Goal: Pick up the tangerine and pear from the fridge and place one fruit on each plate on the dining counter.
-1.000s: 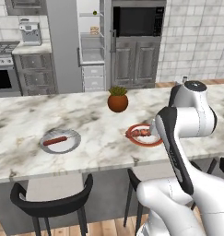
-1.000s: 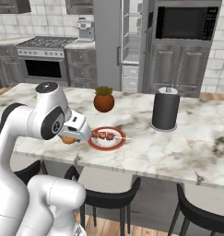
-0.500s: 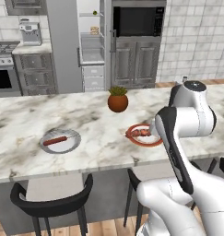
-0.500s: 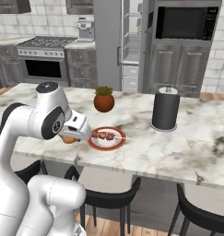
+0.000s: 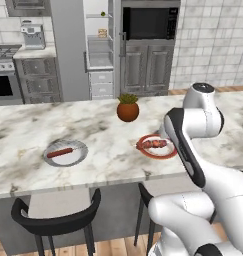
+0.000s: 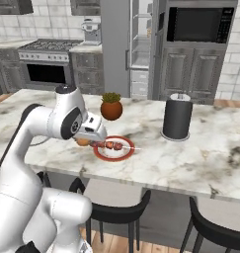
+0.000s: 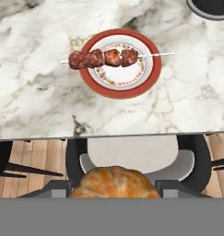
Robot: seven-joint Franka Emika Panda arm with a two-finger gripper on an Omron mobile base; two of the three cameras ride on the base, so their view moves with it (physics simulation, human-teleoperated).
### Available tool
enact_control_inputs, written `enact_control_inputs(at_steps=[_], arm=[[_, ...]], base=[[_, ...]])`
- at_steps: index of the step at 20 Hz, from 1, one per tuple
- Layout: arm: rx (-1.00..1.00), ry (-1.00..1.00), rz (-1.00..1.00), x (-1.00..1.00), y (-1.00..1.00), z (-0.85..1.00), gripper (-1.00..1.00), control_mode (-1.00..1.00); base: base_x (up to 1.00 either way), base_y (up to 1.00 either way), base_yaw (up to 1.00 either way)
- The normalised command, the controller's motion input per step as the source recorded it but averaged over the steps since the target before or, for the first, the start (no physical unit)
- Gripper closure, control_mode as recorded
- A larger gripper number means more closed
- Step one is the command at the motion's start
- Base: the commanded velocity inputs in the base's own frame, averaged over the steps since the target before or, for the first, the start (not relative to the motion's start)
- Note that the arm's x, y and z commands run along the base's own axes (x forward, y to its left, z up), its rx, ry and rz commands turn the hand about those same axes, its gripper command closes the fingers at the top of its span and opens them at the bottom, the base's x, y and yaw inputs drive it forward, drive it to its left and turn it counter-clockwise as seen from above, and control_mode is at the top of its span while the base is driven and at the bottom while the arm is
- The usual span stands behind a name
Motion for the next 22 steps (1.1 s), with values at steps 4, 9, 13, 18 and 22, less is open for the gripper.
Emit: enact_control_inputs(at_steps=[4, 9, 13, 18, 22], arm=[[0.00, 0.11, 0.00, 0.43, -0.10, -0.29, 1.00, -1.00], [0.00, 0.09, 0.00, 0.07, -0.08, -0.52, 1.00, -1.00], [0.00, 0.11, 0.00, 0.06, -0.03, -0.51, 1.00, -1.00], [0.00, 0.01, 0.00, 0.10, -0.02, -0.38, 1.00, -1.00], [0.00, 0.01, 0.01, 0.47, -0.18, -0.21, 1.00, -1.00]], base=[[0.00, 0.00, 0.00], [0.00, 0.00, 0.00], [0.00, 0.00, 0.00], [0.00, 0.00, 0.00], [0.00, 0.00, 0.00]])
